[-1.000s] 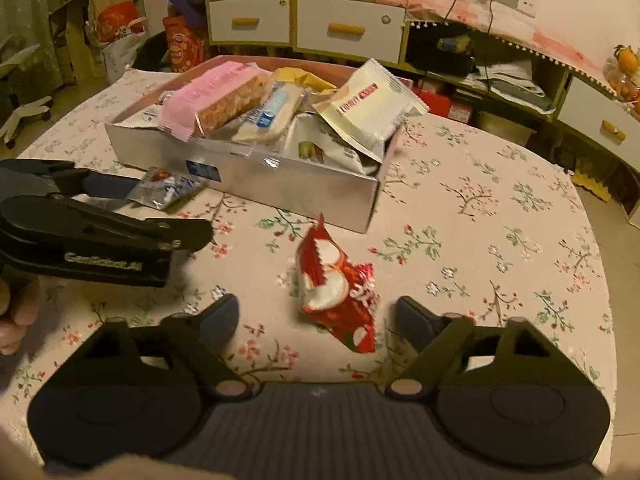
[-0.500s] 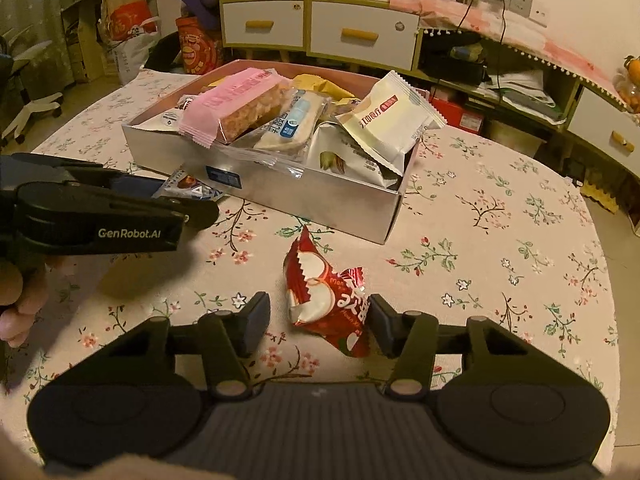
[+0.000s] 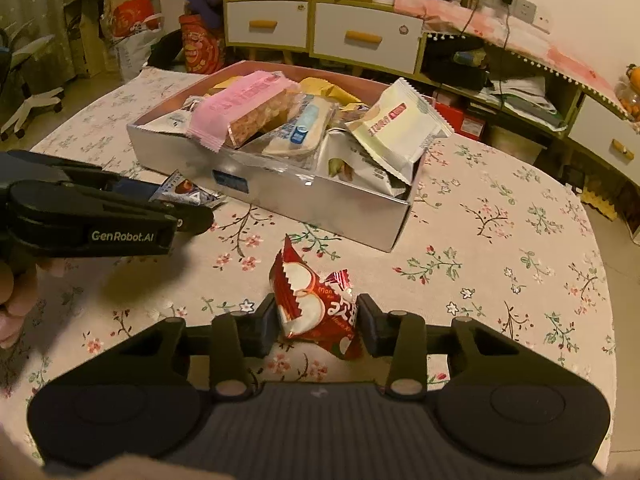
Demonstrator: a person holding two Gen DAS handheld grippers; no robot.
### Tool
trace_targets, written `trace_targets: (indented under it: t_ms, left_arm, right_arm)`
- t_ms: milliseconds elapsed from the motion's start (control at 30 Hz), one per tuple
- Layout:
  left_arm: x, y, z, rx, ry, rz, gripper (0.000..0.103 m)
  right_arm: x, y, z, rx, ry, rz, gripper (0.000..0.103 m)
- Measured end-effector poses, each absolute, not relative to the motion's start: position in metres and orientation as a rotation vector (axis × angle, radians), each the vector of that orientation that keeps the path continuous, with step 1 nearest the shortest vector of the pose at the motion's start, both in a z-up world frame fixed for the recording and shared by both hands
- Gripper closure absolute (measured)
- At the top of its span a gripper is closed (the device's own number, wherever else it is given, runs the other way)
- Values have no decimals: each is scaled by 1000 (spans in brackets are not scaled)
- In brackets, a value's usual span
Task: Organize snacks
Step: 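Carry both packets over the pink box and open both grippers inside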
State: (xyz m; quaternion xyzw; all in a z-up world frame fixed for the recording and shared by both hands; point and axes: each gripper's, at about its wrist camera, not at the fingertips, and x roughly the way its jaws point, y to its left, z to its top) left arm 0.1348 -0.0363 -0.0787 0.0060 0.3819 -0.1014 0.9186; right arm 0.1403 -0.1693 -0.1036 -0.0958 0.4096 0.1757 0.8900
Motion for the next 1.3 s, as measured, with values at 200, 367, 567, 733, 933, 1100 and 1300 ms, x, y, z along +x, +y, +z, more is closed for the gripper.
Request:
trace_targets:
  t_ms: [200, 367, 567, 733, 933, 1100, 1300]
  left_arm:
    - [131, -30, -74, 25, 792, -227, 67]
    - [124, -22, -66, 29, 787, -245, 67]
    - [111, -16, -51, 56, 766, -286, 67]
    - [104, -14, -30, 89, 704, -318, 67]
    - [121, -6, -4, 105, 649, -320, 67]
    - [152, -1, 7, 142, 649, -294, 67]
    - [196, 5, -1, 147, 702, -263, 66]
  right_arm:
    - [137, -166, -96, -194, 838, 384, 68]
    - [135, -165, -88, -181, 818, 389, 68]
    - [132, -160, -75, -176, 784, 399, 68]
    - [141, -156, -60, -163, 744, 388, 68]
    - [168, -148, -44, -184, 711, 370, 68]
    - [198, -141, -35, -205, 693, 340, 68]
    - [228, -138, -39, -212, 703, 299, 68]
